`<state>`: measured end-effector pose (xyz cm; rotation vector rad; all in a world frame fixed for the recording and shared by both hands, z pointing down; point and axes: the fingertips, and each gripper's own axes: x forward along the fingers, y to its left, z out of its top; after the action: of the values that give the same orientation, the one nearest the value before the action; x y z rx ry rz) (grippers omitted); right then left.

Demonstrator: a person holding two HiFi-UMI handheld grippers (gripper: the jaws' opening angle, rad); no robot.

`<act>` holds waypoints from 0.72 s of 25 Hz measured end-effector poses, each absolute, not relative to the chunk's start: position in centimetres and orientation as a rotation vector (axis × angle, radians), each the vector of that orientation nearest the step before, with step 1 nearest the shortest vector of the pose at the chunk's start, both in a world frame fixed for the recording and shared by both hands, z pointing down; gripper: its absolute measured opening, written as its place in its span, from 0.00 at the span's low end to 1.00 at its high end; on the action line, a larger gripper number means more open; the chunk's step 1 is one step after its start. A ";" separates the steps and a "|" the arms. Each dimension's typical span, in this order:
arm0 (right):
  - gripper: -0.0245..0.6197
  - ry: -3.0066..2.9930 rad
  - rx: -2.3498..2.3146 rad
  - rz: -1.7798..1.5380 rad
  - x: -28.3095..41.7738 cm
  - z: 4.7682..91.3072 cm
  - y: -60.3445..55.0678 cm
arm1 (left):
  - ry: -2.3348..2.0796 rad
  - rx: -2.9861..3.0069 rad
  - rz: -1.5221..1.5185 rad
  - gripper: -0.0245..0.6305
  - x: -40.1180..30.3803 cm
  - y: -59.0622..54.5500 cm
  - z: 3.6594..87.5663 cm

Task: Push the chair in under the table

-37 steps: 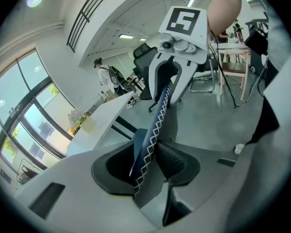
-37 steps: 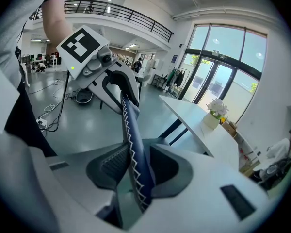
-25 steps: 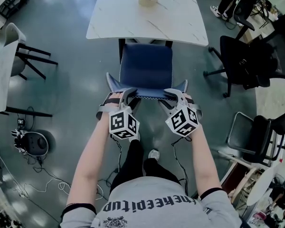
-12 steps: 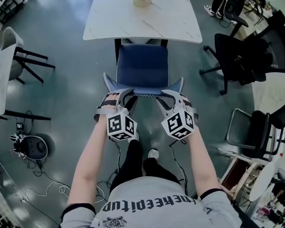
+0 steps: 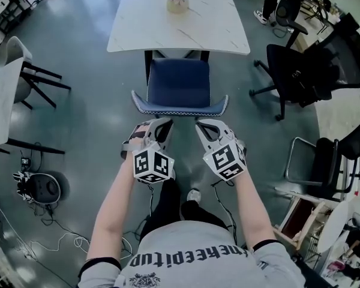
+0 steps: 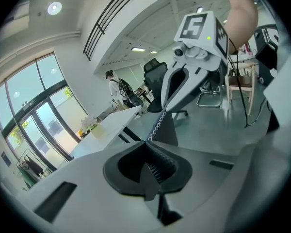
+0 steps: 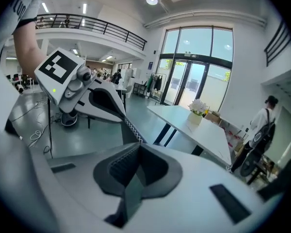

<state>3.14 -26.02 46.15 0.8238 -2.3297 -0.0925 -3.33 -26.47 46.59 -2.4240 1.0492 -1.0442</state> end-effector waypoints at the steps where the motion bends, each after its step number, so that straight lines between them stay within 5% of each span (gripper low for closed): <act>1: 0.05 -2.345 0.829 -0.092 2.9 45.7 -25.7 | 1.060 -2.442 -1.025 0.06 -3.3 -26.1 46.3; 18: 0.05 -2.605 0.950 -0.035 1.5 35.4 -20.0 | 1.181 -2.687 -0.475 0.06 0.0 -20.3 35.8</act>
<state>1.50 -19.95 35.44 0.9495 -2.6050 -0.0348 0.02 -20.28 35.76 -2.6868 1.1812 -0.4754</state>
